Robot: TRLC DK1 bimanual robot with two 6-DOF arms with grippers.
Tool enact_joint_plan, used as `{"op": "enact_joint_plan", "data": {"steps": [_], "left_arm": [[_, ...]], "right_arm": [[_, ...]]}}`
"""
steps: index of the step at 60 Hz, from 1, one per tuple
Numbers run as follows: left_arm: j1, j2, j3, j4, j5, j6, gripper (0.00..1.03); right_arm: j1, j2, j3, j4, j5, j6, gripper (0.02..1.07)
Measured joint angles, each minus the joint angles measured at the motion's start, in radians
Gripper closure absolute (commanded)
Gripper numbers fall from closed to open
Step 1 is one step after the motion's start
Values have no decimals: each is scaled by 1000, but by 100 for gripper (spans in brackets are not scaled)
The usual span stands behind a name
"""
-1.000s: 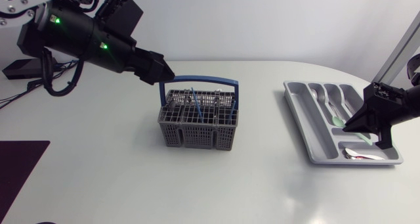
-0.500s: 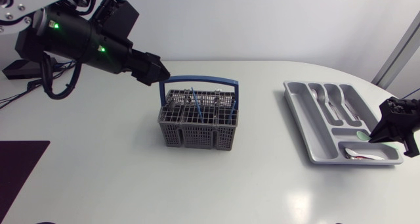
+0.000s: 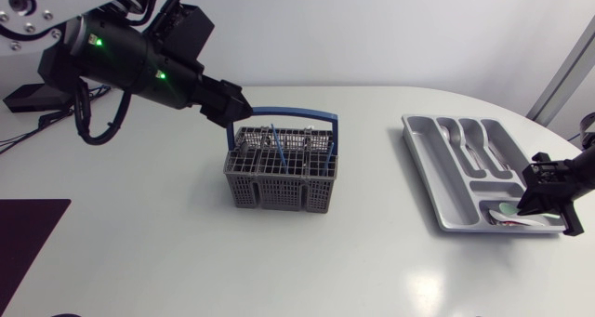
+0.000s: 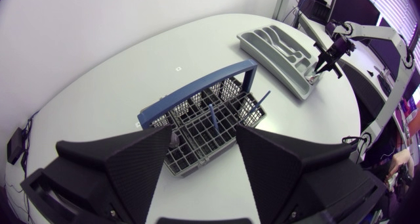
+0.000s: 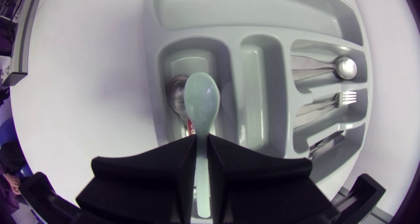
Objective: Unload the cutlery basket into the drawer organizer.
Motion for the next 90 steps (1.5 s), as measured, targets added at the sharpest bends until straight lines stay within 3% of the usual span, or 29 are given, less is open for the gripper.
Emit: {"op": "enact_joint_plan", "data": {"steps": [6, 7, 8, 19, 38, 50, 61, 72, 90], "left_arm": [[0, 0, 0, 5, 0, 0, 34], [0, 0, 0, 6, 0, 0, 34], [0, 0, 0, 7, 0, 0, 34], [0, 0, 0, 7, 0, 0, 34], [1, -20, -11, 11, 0, 4, 35], [8, -64, -73, 20, 2, 34, 35], [12, -78, -151, 71, 39, 54, 35], [16, -78, -223, 129, 81, 61, 35], [23, -78, -295, 314, 130, 64, 35]], "right_arm": [[11, 0, -57, 86, 3, -3, 89], [14, 0, -65, 98, 5, -4, 82], [16, 0, -76, 114, 8, -4, 70], [21, -35, -102, 123, 10, -4, 19], [25, -259, -22, -61, -96, 26, 18], [135, -400, -12, -147, -191, 201, 18], [331, -513, -74, -139, -259, 443, 18], [484, -597, -196, -44, -262, 636, 18], [641, -680, -327, 90, -260, 871, 18]]}}
